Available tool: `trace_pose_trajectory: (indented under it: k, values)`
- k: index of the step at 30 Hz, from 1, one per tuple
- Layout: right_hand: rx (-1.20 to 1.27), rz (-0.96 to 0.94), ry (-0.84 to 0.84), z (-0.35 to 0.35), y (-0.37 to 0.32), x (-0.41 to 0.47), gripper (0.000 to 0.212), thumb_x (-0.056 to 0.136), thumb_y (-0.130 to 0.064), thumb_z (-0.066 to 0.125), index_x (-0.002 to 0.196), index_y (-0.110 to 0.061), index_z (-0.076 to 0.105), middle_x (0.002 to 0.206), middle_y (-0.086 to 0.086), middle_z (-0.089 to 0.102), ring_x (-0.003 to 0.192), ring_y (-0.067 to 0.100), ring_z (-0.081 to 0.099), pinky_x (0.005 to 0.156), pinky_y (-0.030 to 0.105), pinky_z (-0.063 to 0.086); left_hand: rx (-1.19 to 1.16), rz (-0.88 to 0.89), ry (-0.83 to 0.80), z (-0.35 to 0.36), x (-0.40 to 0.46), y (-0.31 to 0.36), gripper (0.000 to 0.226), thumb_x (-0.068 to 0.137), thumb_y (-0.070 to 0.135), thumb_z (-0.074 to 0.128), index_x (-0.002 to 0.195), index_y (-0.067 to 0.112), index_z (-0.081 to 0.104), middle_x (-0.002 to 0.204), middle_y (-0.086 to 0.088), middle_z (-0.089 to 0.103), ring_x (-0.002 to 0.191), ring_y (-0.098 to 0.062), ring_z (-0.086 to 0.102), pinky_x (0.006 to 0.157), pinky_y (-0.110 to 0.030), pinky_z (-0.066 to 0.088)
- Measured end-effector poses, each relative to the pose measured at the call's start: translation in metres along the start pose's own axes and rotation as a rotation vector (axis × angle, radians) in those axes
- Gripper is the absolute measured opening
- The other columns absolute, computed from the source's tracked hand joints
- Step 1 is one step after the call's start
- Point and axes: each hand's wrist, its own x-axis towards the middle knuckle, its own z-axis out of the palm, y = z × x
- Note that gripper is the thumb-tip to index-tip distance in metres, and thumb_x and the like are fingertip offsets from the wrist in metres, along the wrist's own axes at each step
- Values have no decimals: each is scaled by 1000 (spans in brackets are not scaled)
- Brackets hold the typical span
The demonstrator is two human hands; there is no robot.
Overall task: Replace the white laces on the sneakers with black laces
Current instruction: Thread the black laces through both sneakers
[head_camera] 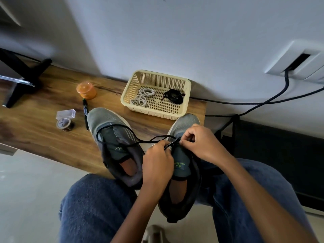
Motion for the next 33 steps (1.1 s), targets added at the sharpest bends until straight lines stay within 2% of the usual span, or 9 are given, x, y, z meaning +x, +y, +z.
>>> trace_pose_trajectory:
  k: [4, 8, 14, 18, 23, 26, 29, 33]
  values:
    - [-21, -19, 8, 3, 0, 1, 9, 85, -13, 67, 79, -8, 69, 84, -1, 52, 71, 6, 46, 61, 9, 37, -15, -18, -6, -1, 2, -1, 26, 98, 19, 48, 118, 18, 65, 109, -8, 69, 106, -29, 59, 85, -34, 41]
    - [-113, -33, 28, 11, 1, 0, 9, 86, -18, 67, 79, -13, 68, 87, -1, 50, 91, 13, 45, 66, 18, 31, -27, -28, -19, -1, 3, -2, 25, 98, 21, 49, 118, 20, 65, 108, -6, 69, 104, -26, 60, 79, -30, 39]
    - [-201, -25, 32, 13, -5, -5, 12, 89, -24, 62, 82, -14, 65, 90, -4, 49, 99, 14, 40, 78, 30, 40, -48, -26, 2, -1, 2, -3, 24, 97, 23, 52, 116, 22, 66, 106, -2, 70, 102, -22, 62, 84, -31, 43]
    - [-335, -12, 47, 19, -8, -8, 16, 92, -31, 56, 84, -20, 63, 93, -6, 48, 105, 18, 40, 79, 33, 30, -60, -20, 38, 0, -1, -1, 21, 94, 26, 56, 112, 24, 68, 100, 0, 71, 97, -21, 64, 82, -33, 49]
    - [-310, 32, 81, 25, -13, -9, 18, 95, -32, 53, 89, -20, 64, 100, -4, 55, 109, 19, 37, 77, 32, 23, -9, -9, 75, 0, -5, 2, 23, 93, 32, 57, 113, 27, 67, 101, 2, 72, 98, -20, 64, 79, -32, 51]
    - [-268, 45, 87, 22, -12, -8, 15, 94, -32, 57, 88, -22, 66, 94, -9, 53, 109, 18, 37, 77, 33, 23, -176, -57, 52, -3, -2, 2, 20, 93, 34, 55, 102, 27, 71, 95, 7, 71, 92, -14, 63, 75, -28, 46]
    - [-158, 81, 64, 17, -11, -6, 10, 91, -30, 63, 86, -23, 68, 86, -12, 55, 109, 16, 37, 80, 33, 23, -275, -88, 31, -4, 5, -4, 24, 96, 28, 48, 98, 26, 73, 91, 6, 71, 88, -16, 63, 72, -29, 44]
    - [-53, 127, 33, 11, -9, -6, 7, 87, -25, 68, 80, -26, 67, 82, -11, 58, 111, 14, 41, 84, 32, 24, -282, -49, 44, -2, 10, -9, 13, 93, 28, 61, 95, 24, 73, 82, 10, 69, 85, -10, 66, 73, -27, 50]
